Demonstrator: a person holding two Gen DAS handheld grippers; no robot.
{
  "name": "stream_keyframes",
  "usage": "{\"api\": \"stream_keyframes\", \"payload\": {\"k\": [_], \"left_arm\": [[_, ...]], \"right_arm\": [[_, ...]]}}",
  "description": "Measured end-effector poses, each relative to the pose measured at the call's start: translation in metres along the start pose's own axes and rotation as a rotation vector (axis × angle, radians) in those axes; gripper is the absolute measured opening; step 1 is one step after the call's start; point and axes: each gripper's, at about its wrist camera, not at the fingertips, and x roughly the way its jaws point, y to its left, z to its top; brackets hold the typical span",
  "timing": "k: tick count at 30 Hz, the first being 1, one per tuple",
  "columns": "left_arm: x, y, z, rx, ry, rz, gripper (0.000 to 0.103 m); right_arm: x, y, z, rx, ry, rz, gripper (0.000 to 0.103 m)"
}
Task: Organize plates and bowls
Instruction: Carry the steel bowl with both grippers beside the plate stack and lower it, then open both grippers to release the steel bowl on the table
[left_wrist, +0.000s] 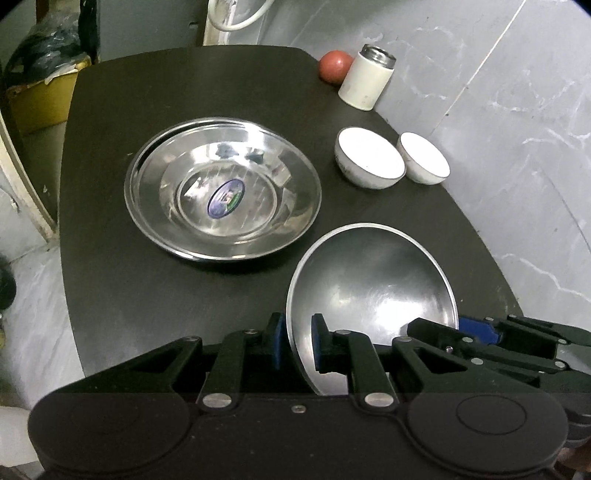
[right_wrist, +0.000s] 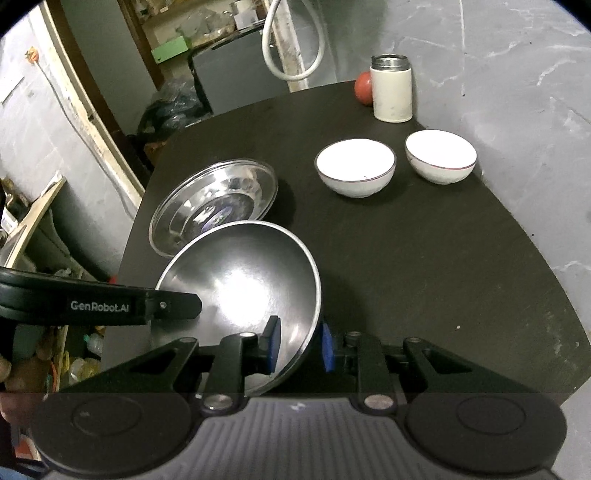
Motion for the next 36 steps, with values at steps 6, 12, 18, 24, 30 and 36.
{"api": "stream_keyframes", "payload": {"k": [6, 12, 18, 24, 30, 36], "left_arm": [[0.003, 0.001, -0.003, -0.005, 0.018, 0.007, 0.018], [0.006, 0.002, -0.005, -0.014, 0.026, 0.017, 0.02], [0.008, 0.002, -0.005, -0.023, 0.034, 0.021, 0.022], [0.01, 0.004, -0.004, -0.031, 0.038, 0.021, 0.022], [0.007, 0.006, -0.003, -0.043, 0.014, 0.046, 0.048], [-0.003, 0.01, 0.0, -0.035, -0.021, 0.092, 0.07]], "right_arm": [[0.004, 0.002, 0.0, -0.017, 0.034, 0.007, 0.029], [0.006, 0.002, -0.002, -0.021, 0.047, 0.016, 0.029], [0.008, 0.002, -0.002, -0.019, 0.056, 0.024, 0.029], [0.009, 0.002, -0.002, -0.023, 0.062, 0.031, 0.033], [0.008, -0.001, 0.0, -0.015, 0.049, 0.031, 0.043], [0.006, -0.012, 0.002, 0.014, 0.037, 0.015, 0.056]]}}
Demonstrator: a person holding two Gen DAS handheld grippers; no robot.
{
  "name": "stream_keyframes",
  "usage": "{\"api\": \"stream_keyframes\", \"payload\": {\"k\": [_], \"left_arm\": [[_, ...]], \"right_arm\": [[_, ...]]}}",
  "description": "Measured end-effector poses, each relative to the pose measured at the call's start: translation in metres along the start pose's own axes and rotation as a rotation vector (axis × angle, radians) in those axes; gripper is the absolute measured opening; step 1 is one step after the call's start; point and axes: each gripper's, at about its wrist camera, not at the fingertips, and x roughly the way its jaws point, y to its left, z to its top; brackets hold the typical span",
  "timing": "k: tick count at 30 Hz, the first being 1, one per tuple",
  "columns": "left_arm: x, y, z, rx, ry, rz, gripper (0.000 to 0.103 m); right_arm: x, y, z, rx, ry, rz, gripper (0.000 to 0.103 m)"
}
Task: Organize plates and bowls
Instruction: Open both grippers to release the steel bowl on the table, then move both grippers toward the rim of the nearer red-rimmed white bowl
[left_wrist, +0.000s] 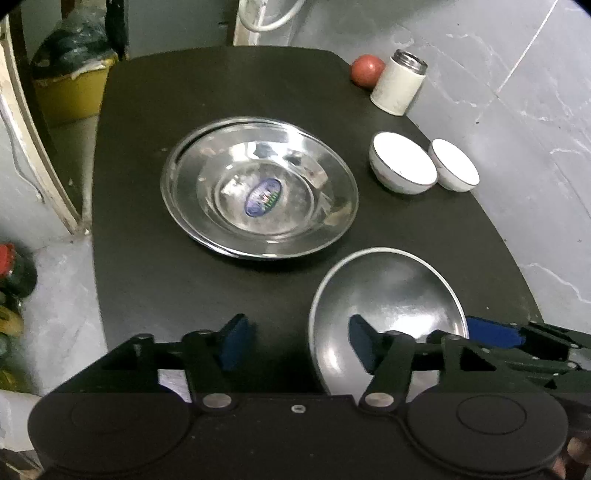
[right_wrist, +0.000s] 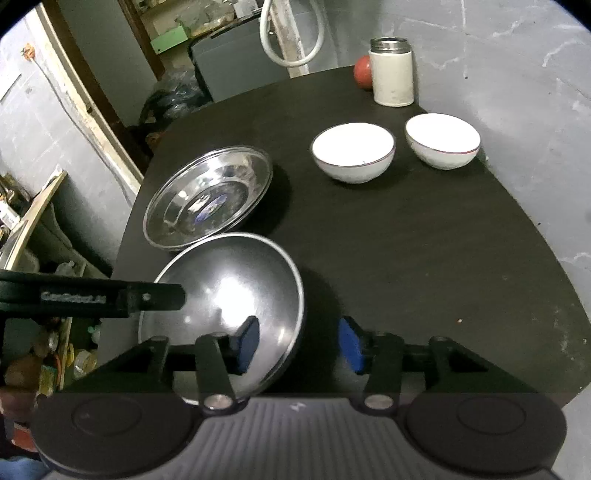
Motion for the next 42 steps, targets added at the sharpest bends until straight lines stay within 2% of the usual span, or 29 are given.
{"api": "stream_keyframes", "payload": {"k": [4, 8, 15, 22, 28, 34, 42], "left_arm": [[-0.008, 0.002, 0.003, 0.007, -0.032, 0.034, 0.081], [-0.012, 0.003, 0.008, 0.011, -0.05, 0.078, 0.093], [-0.021, 0.003, 0.021, 0.039, -0.099, 0.13, 0.101], [-0.014, 0.004, 0.044, -0.009, -0.111, 0.063, 0.102], [0.002, -0.012, 0.074, -0.028, -0.144, 0.021, 0.102], [0.03, -0.043, 0.118, 0.081, -0.2, 0.044, 0.102], [0.081, -0.072, 0.16, 0.27, -0.16, 0.088, 0.102]], "right_arm": [[-0.004, -0.005, 0.003, 0.016, -0.031, -0.003, 0.065], [-0.006, -0.009, 0.008, 0.039, -0.065, 0.006, 0.083], [-0.003, -0.02, 0.015, 0.077, -0.082, 0.006, 0.098], [0.001, -0.032, 0.022, 0.091, -0.075, -0.024, 0.103], [0.008, -0.054, 0.037, 0.137, -0.089, -0.054, 0.103], [0.018, -0.082, 0.062, 0.252, -0.112, -0.029, 0.103], [0.045, -0.099, 0.087, 0.278, -0.116, -0.02, 0.102]]}}
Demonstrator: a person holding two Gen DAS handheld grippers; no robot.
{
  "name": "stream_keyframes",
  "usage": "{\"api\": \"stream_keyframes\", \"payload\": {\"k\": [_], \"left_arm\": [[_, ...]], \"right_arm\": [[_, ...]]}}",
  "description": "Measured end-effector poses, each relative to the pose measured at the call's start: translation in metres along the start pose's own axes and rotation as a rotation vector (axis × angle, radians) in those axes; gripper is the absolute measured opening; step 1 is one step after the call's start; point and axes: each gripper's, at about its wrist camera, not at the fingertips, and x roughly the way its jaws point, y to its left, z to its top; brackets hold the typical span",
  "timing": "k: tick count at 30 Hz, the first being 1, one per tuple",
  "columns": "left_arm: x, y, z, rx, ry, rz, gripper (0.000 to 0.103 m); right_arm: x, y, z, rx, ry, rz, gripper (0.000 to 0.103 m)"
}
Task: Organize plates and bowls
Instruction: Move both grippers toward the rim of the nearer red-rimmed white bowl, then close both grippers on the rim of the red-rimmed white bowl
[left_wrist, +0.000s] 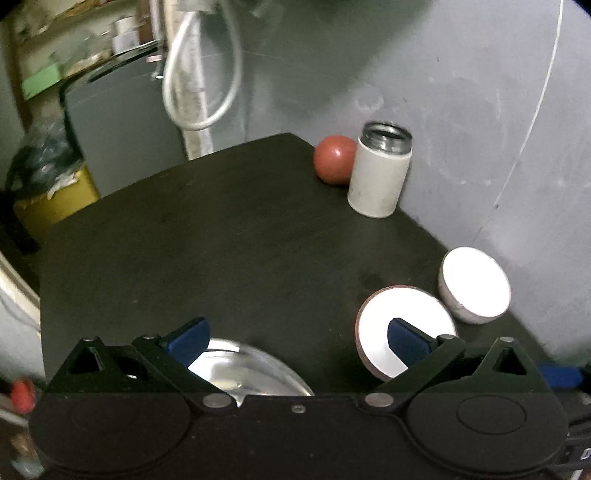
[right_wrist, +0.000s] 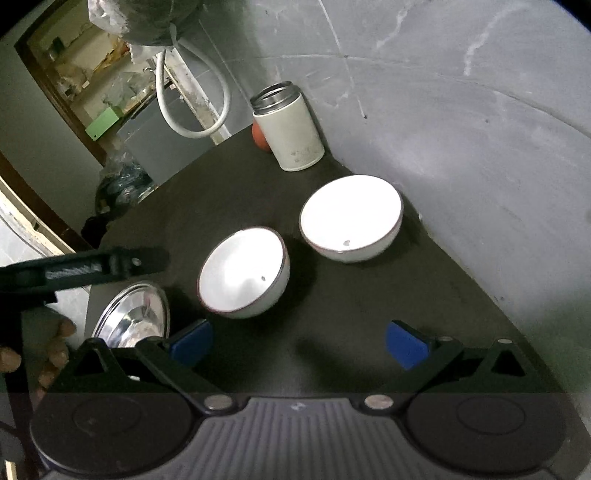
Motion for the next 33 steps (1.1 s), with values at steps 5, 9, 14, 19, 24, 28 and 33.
{"api": "stream_keyframes", "payload": {"k": [5, 9, 14, 19, 24, 28, 33], "left_arm": [[0.025, -0.004, 0.006, 0.066, 0.04, -0.033, 0.099], [0.039, -0.006, 0.007, 0.073, 0.081, -0.065, 0.093], [0.046, -0.011, 0.008, 0.073, 0.103, -0.074, 0.088], [0.051, -0.013, 0.007, 0.067, 0.129, -0.093, 0.078], [0.056, -0.013, 0.006, 0.039, 0.154, -0.129, 0.047], [0.059, -0.012, 0.005, 0.005, 0.167, -0.137, 0.034], [0.06, -0.014, 0.004, -0.016, 0.172, -0.168, 0.016]], "right_arm": [[0.018, -0.004, 0.013, 0.028, -0.012, 0.005, 0.093], [0.029, -0.004, 0.021, 0.046, -0.011, 0.009, 0.085], [0.041, -0.003, 0.024, 0.054, 0.0, 0.026, 0.079], [0.052, -0.001, 0.026, 0.054, 0.012, 0.031, 0.07], [0.057, 0.002, 0.027, 0.039, 0.025, 0.02, 0.056], [0.061, 0.004, 0.028, 0.034, 0.031, 0.028, 0.049], [0.065, 0.007, 0.029, 0.025, 0.035, 0.044, 0.035]]}}
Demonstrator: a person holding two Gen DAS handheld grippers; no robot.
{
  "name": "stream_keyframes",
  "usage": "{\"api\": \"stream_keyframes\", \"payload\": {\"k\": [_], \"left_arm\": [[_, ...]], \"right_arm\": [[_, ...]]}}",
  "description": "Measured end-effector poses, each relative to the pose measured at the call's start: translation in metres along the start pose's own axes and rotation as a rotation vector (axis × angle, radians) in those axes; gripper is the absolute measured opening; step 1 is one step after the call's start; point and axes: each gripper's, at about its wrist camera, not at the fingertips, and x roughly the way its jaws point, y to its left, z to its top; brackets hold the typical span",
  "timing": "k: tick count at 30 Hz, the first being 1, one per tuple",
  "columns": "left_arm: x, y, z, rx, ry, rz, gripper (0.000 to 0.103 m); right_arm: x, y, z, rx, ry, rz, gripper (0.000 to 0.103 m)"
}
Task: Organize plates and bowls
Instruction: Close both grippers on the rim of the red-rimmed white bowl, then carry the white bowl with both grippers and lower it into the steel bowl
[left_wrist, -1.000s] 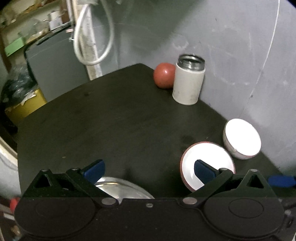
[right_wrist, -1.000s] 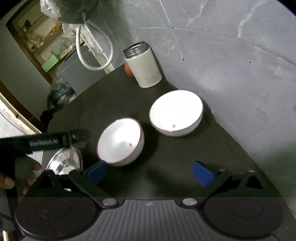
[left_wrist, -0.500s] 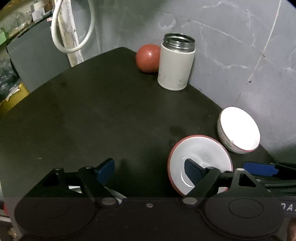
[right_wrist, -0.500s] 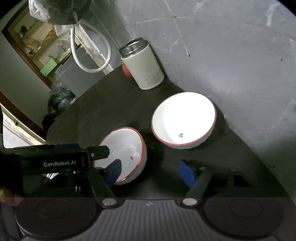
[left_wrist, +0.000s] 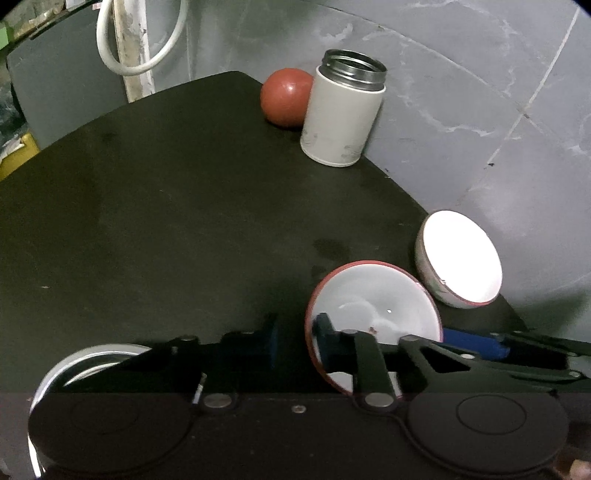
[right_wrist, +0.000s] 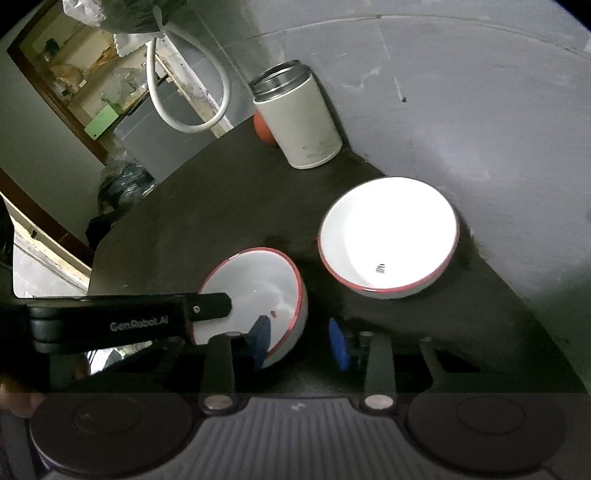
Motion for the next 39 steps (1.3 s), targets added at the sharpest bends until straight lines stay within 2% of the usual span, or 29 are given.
{"api": "stream_keyframes", "payload": {"k": [3, 5, 18, 27, 39], "left_arm": [[0.002, -0.003, 0.0, -0.001, 0.006, -0.01, 0.009], [0.003, -0.005, -0.001, -0.001, 0.008, -0.008, 0.009], [-0.013, -0.007, -0.008, -0.023, -0.018, -0.019, 0.005], [-0.051, -0.008, -0.019, -0.021, -0.092, -0.023, 0.005], [-0.11, -0.003, -0.061, -0.044, -0.151, -0.033, 0.005]], "right_arm": [[0.002, 0.002, -0.001, -0.014, -0.003, 0.012, 0.027], [0.002, 0.003, -0.002, -0.025, -0.004, 0.017, 0.025], [-0.01, 0.006, -0.007, -0.026, -0.027, 0.007, 0.018], [-0.038, 0.018, -0.015, -0.044, -0.08, 0.023, 0.018], [-0.081, 0.047, -0.043, -0.089, -0.097, 0.057, 0.018]]}}
